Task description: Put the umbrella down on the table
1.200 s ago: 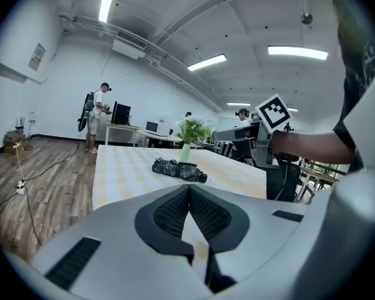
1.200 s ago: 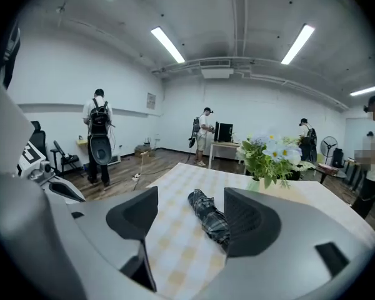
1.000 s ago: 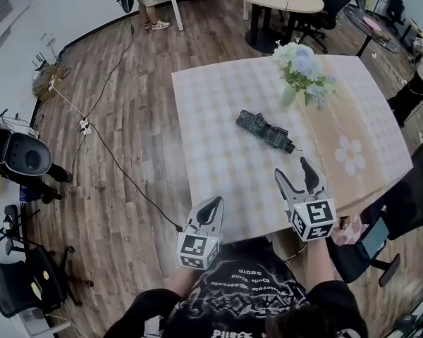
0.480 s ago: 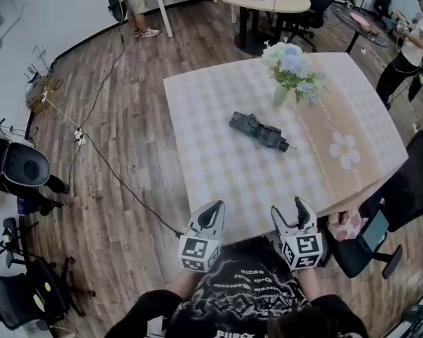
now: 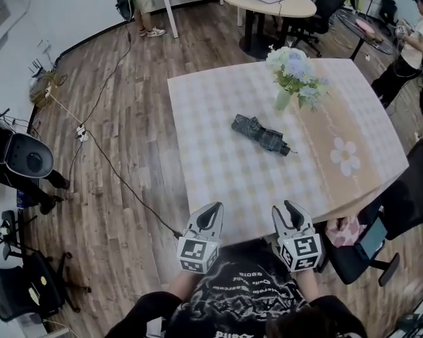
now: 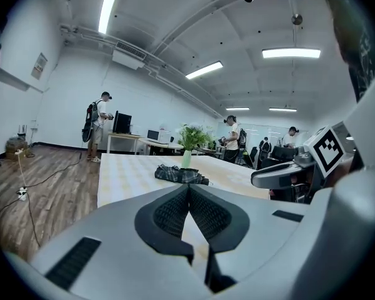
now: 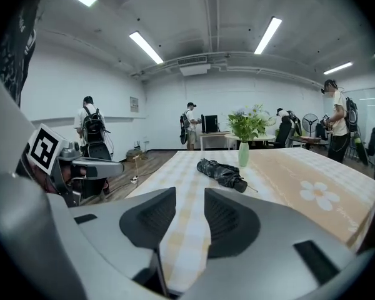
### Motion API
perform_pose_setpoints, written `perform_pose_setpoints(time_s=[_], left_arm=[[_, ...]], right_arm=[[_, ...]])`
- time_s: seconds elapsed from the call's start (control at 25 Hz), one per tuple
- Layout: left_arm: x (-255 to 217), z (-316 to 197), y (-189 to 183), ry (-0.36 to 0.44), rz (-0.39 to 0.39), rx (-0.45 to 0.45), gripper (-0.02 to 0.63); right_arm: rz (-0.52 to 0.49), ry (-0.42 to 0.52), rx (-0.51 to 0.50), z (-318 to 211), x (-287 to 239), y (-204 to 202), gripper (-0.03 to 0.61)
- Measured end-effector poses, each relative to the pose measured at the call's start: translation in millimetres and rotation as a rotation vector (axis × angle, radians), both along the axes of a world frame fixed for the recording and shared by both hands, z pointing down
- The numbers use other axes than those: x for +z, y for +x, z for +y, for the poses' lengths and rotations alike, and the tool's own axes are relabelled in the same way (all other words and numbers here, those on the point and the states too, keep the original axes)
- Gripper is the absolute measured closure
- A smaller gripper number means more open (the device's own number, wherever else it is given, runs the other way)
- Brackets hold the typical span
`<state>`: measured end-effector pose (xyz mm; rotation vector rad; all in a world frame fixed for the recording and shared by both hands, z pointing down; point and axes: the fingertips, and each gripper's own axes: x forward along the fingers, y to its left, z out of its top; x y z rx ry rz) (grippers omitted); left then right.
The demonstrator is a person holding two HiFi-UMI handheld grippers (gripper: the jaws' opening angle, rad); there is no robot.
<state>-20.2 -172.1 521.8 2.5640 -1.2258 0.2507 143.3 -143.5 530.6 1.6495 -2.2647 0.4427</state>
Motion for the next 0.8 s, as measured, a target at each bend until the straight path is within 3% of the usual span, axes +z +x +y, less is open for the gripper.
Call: perform_pose_setpoints(time_s=[0.28,0.8], left_arm=[[4,-1,2,-0.007,-0.01,-0.009,0.594],[9,-6,13,-0.025,-0.031,0.005,0.594]], right_arm=[[-0.017,0.022,0.014,-13,-5,4,0.568],[-0.018,0.023,0.025,-27,0,16,0.571]])
